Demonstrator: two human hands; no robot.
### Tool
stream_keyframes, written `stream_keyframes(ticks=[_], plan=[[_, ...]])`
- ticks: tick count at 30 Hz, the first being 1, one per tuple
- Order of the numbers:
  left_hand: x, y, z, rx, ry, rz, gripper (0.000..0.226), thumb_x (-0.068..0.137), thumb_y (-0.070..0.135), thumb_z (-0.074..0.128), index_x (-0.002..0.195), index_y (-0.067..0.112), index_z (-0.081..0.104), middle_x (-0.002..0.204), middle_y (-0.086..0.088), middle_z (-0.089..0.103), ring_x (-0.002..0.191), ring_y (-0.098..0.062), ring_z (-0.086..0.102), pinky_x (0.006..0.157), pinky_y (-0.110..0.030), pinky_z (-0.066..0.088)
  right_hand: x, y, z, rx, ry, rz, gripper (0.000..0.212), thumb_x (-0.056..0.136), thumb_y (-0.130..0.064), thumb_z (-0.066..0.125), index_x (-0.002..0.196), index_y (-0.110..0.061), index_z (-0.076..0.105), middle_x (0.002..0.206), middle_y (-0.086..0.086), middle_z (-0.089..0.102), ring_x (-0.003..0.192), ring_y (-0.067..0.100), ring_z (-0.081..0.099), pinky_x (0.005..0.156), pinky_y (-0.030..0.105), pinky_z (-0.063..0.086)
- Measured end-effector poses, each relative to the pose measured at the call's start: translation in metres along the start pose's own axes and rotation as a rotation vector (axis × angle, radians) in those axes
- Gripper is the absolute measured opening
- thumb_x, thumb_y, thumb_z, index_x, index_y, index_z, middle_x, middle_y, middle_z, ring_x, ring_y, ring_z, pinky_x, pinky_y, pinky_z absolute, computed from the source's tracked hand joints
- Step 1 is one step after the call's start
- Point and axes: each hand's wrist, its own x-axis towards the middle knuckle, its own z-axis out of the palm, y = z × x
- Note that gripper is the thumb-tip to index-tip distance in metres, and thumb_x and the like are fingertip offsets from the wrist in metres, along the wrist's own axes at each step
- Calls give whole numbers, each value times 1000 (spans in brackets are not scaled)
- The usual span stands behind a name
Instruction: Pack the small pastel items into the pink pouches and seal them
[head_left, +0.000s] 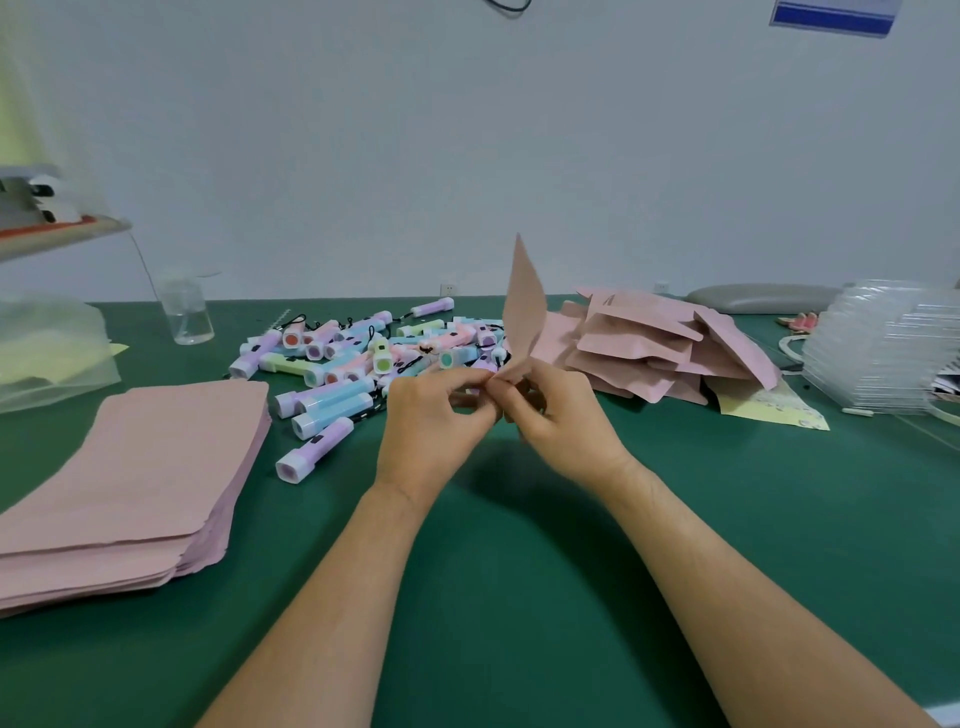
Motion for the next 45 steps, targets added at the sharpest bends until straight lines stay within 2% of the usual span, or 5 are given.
stream_keyframes(ticks=[10, 22, 33, 39, 45], plan=[[2, -15, 3, 37, -137, 0, 31, 92, 8, 72, 113, 27, 83, 94, 31, 75, 91, 9, 72, 91, -12, 54, 2, 7, 0, -123, -85, 68, 19, 105, -28, 56, 109, -14, 68, 110, -2, 73, 103, 19, 67, 90, 47, 55], [-2, -23, 11, 16, -122, -106, 25, 84, 3, 76, 87, 26, 84, 62, 15, 69, 54, -4, 61, 50, -28, 49, 8, -8, 25, -269, 65, 224, 23, 87, -39, 55, 76, -19, 58, 72, -5, 64, 71, 24, 60, 64, 41, 53], [0, -24, 18, 158, 27, -4, 29, 93, 6, 70, 68, 20, 72, 51, 8, 53, 52, -14, 42, 53, -24, 38, 23, -14, 27, -571, 33, 210, 39, 105, -36, 40, 69, -22, 40, 67, 0, 52, 59, 29, 48, 52, 34, 31], [3, -28, 13, -4, 129, -289, 21, 94, 7, 73, 99, 24, 84, 73, 40, 68, 74, 6, 72, 71, -14, 58, 39, -18, 33, -690, -37, 93, 44, 100, -29, 48, 61, -21, 29, 55, -4, 35, 49, 25, 39, 47, 29, 16], [9, -42, -2, -82, 258, -472, 20, 98, 9, 68, 108, 23, 78, 99, 13, 75, 67, -8, 75, 48, -31, 61, 23, 5, 30, -657, -64, 202, 43, 90, -46, 49, 56, -20, 47, 55, -5, 50, 52, 21, 48, 48, 26, 26]])
